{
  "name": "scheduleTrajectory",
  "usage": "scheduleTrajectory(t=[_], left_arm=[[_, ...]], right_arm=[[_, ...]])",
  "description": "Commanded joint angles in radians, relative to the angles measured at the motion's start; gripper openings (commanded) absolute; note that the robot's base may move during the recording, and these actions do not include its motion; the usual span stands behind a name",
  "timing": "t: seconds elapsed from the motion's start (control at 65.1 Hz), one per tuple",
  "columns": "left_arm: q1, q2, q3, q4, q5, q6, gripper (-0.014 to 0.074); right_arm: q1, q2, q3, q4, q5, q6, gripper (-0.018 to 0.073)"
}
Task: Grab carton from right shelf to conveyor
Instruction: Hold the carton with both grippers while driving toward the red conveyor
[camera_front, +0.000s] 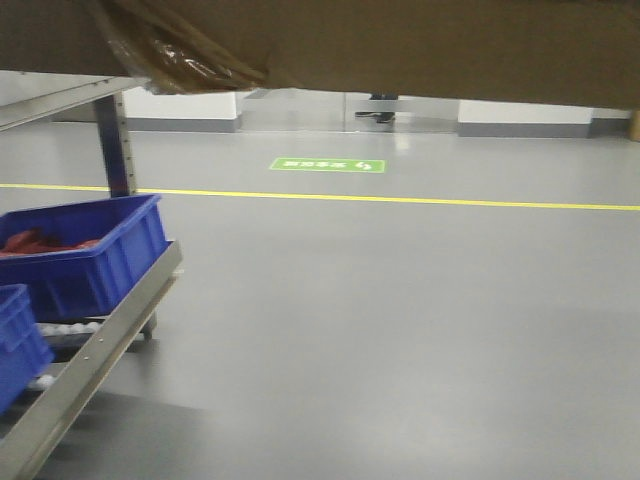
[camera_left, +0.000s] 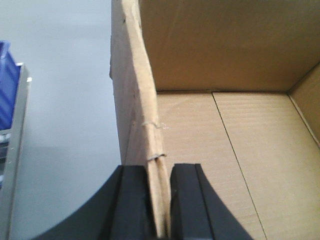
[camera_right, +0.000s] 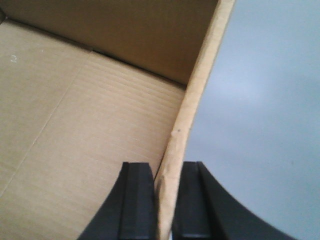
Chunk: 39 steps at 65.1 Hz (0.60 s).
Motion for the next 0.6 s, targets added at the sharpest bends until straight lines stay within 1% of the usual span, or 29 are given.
scheduleTrajectory(t=[0.0, 0.584], left_arm=[[0.001, -0.017, -0.008, 0.013, -0.06, 0.007, -0.001], [0.001, -0.017, -0.008, 0.013, -0.06, 0.007, -0.001]], right_arm=[[-0.004, -0.017, -0.003, -0.029, -0.016, -0.025, -0.0067], [-0.004, -0.017, -0.003, -0.029, -0.016, -0.025, -0.0067]])
